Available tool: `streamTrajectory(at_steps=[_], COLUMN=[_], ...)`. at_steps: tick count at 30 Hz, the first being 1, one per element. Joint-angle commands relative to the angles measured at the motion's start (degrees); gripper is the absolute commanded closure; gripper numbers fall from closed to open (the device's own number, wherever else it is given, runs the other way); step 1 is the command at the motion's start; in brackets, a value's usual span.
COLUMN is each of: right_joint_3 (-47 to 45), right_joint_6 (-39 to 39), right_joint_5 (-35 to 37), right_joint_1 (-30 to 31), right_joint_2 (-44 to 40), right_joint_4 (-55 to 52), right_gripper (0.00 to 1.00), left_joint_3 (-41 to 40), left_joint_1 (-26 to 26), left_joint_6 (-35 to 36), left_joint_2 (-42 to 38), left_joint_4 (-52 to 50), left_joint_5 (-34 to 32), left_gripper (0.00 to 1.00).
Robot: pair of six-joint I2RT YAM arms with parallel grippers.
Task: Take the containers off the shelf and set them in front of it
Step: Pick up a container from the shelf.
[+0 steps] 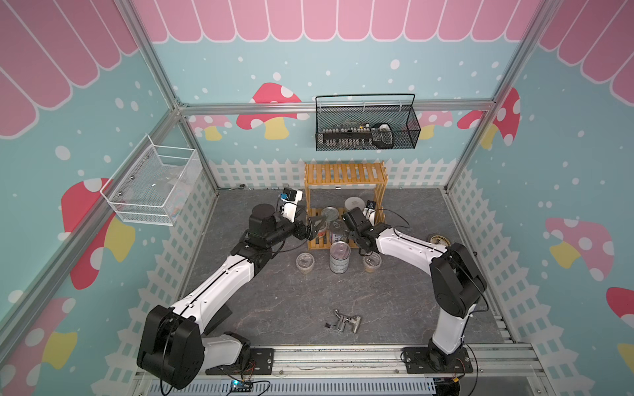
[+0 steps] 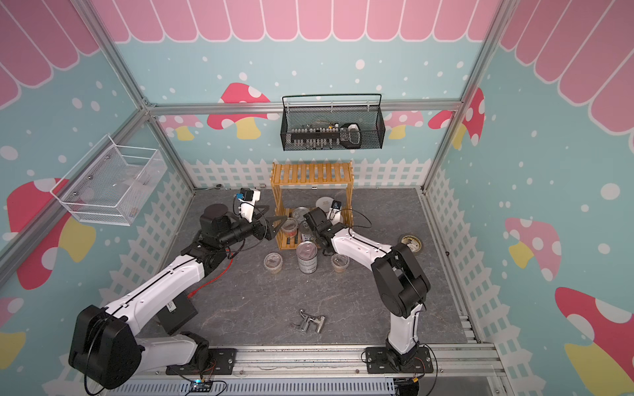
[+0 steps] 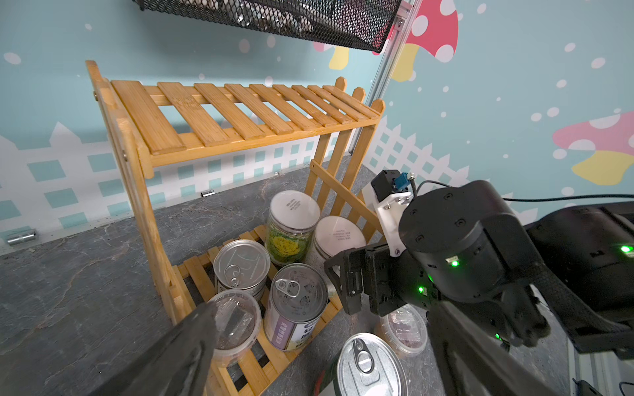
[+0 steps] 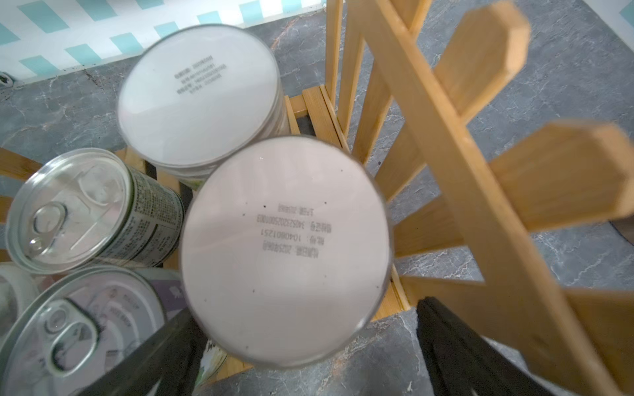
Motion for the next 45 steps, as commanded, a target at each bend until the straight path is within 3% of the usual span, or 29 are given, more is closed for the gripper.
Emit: streamTrajectory(at_steps=[1,20,24,29,45], right_joint_3=[2.75,7.64,6.99,3.63,-6.58], right_joint_6=[0.68,-1.69,-2.15,-3.56,-15.28], right_joint_5=[1.5,-1.11,-1.42,-2.46,-6.9], right_joint_1=[-0.73,-3.92,-3.9,-3.9,-1.82], right_joint_2=[2.14,7.13,6.71,3.88,-9.86], right_joint_4=[-1.34,0.76,1.32,4.24,11.01], right_gripper=[0.01,0.02,0.1,0.26,0.26], left_joint_3=[-0.41,-0.58,-0.46,-0.4,-0.24], left_joint_1=[0.38,0.66,0.81,1.0,1.19], left_joint_6=[0.62,0.95,0.95,0.86,0.69], left_joint_2=[-0.64,-0.71,-0.37,-0.38,-0.06], left_joint_4=[-0.07,-0.07,-0.05,-0.03,-0.02], left_joint_5=[1.05,1.06,1.22,1.42,2.17], left_gripper=[0.01,0.01,0.01,0.01,0.01])
